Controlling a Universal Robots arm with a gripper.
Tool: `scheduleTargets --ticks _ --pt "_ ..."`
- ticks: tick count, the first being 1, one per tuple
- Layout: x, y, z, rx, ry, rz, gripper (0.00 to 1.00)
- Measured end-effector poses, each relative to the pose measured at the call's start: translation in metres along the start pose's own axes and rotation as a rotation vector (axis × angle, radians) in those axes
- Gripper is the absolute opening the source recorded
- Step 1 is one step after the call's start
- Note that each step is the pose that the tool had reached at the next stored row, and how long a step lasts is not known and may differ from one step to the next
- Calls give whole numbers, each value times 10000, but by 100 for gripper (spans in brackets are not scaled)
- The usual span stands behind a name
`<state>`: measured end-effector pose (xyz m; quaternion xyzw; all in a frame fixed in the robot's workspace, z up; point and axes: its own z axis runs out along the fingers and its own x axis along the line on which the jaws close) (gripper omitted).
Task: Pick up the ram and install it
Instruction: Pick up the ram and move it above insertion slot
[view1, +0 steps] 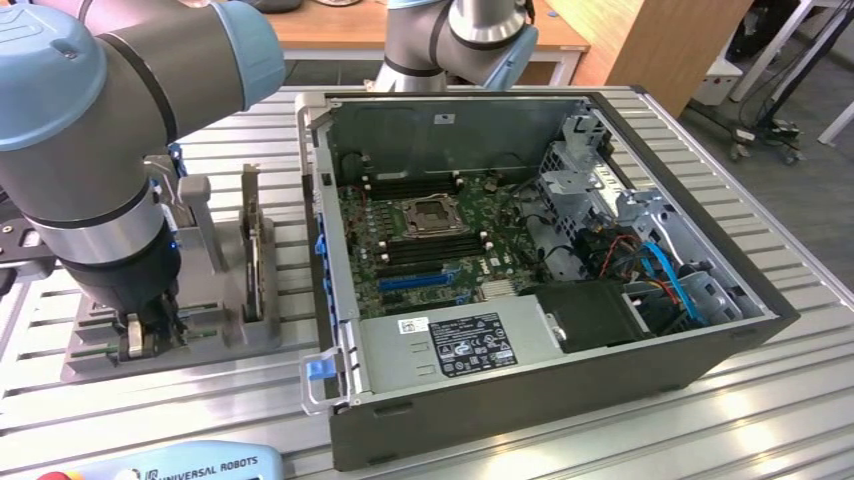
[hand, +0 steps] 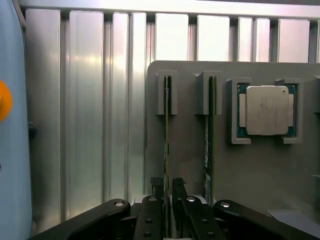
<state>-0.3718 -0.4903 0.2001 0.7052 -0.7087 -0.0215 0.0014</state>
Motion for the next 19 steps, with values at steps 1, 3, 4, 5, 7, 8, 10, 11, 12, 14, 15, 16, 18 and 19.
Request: scheduleTargets --ticks 1,3,4,5,7,8,10,11,12,14,15,16,18,19 --pt "2 1 0 1 -1 2 22" --pt "3 1 1 1 -1 2 22" --pt "3 0 0 1 -1 1 22" --pt "3 0 1 1 -1 0 22" --pt "3 0 0 1 -1 0 22" --pt "3 0 0 1 -1 0 22" --pt "3 0 0 1 -1 0 22" --pt "3 0 0 1 -1 0 22" --pt "3 0 0 1 -1 0 22" --pt "3 0 0 1 -1 0 20" --pt "3 0 0 1 0 1 14" --pt "3 0 0 1 -1 0 14" --pt "4 0 0 0 -1 -1 11" --pt "3 0 1 1 -1 0 11"
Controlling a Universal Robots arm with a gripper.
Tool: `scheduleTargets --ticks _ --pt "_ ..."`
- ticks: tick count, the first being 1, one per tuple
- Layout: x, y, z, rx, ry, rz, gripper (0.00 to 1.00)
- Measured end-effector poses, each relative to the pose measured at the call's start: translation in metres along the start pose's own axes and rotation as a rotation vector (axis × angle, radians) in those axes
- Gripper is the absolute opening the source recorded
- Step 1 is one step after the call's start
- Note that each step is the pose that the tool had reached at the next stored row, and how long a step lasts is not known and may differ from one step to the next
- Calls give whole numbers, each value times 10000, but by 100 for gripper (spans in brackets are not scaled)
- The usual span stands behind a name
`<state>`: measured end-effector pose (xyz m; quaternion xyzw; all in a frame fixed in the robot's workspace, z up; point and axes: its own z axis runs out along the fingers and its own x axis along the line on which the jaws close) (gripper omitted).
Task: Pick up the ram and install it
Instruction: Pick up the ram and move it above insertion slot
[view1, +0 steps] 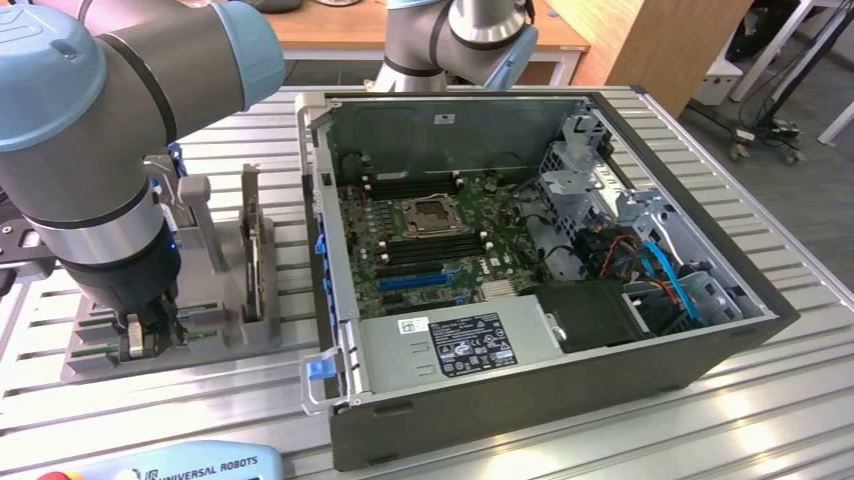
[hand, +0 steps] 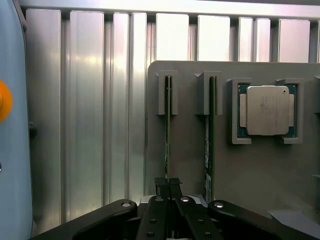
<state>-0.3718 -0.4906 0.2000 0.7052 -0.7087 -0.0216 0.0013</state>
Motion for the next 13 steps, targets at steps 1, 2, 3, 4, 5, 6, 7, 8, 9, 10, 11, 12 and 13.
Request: scheduleTargets --ticks 1,2,3,4,5,6,7,8,9,10,11,12,13 --pt "0 0 0 0 0 -1 11" --pt "0 0 0 0 0 0 11" --pt "0 0 0 0 0 -1 11" --pt "0 0 0 0 0 0 11" --pt "0 0 0 0 0 0 11" --pt "0 0 0 0 0 0 11" --pt "0 0 0 0 0 0 11" --pt "0 0 0 0 1 -1 11" --pt "0 0 0 0 0 0 11" --pt "0 0 0 0 0 0 11" --pt "0 0 -2 1 -1 0 11" --pt "0 0 -8 0 0 0 11" --pt "0 1 -15 0 0 0 11"
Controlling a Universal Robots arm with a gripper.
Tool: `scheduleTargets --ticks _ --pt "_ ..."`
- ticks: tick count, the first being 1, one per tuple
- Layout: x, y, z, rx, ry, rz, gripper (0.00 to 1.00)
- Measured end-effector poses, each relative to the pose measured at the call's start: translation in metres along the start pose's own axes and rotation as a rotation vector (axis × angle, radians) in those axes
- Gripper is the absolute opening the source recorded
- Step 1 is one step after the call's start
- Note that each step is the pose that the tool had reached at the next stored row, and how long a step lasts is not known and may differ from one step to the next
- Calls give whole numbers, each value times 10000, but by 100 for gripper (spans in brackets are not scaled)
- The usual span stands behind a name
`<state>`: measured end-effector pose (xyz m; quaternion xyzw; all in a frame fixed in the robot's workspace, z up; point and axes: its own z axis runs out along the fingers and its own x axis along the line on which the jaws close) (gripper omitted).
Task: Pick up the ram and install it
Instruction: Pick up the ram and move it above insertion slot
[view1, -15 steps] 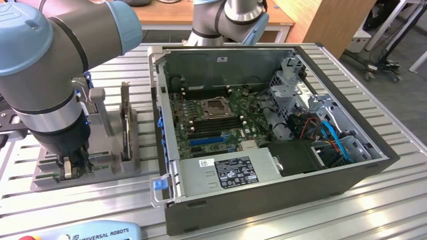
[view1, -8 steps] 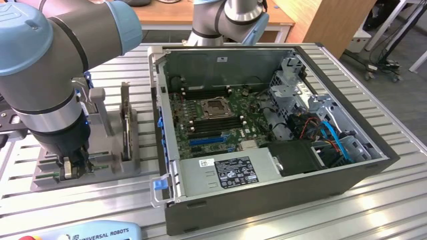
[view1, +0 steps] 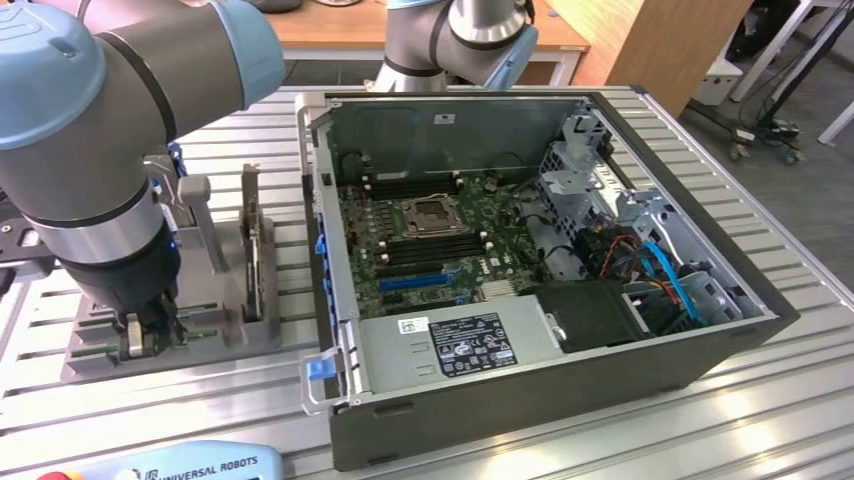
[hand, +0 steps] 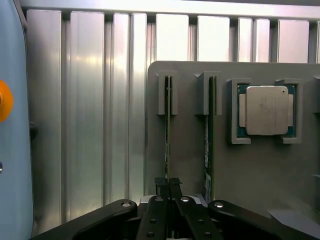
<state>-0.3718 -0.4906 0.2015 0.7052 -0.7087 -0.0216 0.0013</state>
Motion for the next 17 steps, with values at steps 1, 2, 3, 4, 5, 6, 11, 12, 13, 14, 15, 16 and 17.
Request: scheduleTargets --ticks 1,2,3,4,5,6,11,12,13,14,15,16,17 --pt "0 0 -9 0 1 0 11" --pt "-1 0 -19 0 0 0 11" --pt "-1 1 -30 0 0 0 11" --pt "-1 1 -43 0 0 0 11" --pt "-2 2 -54 0 0 0 11" --pt "-2 2 -67 0 1 0 11" --pt "-5 5 -156 0 0 0 11" --pt "-5 6 -176 1 -1 0 11" --pt "-6 6 -197 -1 0 0 11" --pt "-6 7 -219 0 0 0 11" --pt "-7 8 -243 0 0 0 11" --pt "-8 8 -266 0 0 0 11" --pt "-8 9 -291 0 0 0 11"
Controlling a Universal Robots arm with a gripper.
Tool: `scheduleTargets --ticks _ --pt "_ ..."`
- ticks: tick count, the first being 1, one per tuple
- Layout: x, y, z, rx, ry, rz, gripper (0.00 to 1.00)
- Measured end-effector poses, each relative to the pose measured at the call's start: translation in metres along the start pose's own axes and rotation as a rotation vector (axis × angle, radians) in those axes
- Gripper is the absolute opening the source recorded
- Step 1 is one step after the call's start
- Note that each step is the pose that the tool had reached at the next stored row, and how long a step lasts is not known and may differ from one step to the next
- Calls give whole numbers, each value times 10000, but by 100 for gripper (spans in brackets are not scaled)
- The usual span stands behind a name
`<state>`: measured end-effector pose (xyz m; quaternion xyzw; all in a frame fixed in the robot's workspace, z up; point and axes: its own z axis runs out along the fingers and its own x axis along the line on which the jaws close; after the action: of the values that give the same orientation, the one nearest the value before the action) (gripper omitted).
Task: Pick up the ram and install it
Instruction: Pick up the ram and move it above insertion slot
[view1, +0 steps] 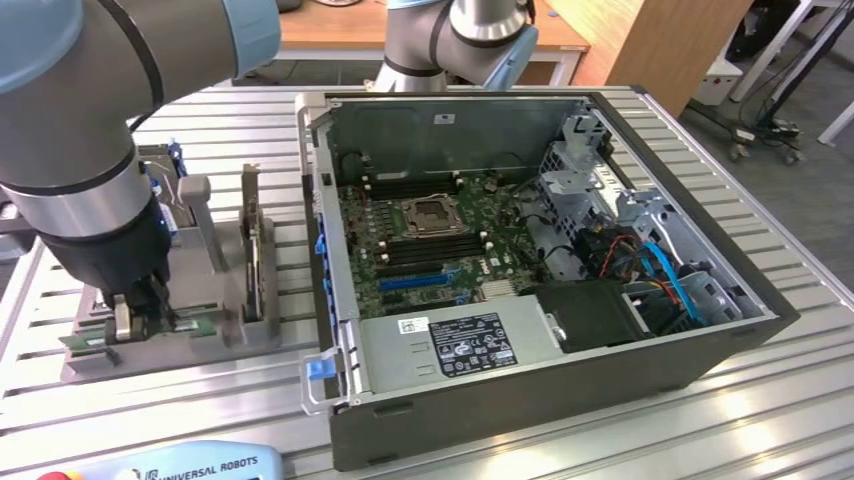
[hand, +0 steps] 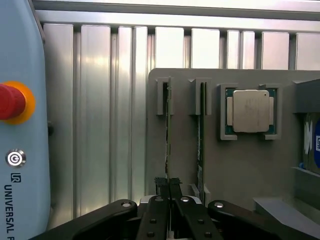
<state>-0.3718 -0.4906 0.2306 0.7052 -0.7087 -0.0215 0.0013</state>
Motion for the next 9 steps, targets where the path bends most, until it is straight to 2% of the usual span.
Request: scheduleTargets --ticks 9 --pt "-7 8 -244 0 -2 0 11"
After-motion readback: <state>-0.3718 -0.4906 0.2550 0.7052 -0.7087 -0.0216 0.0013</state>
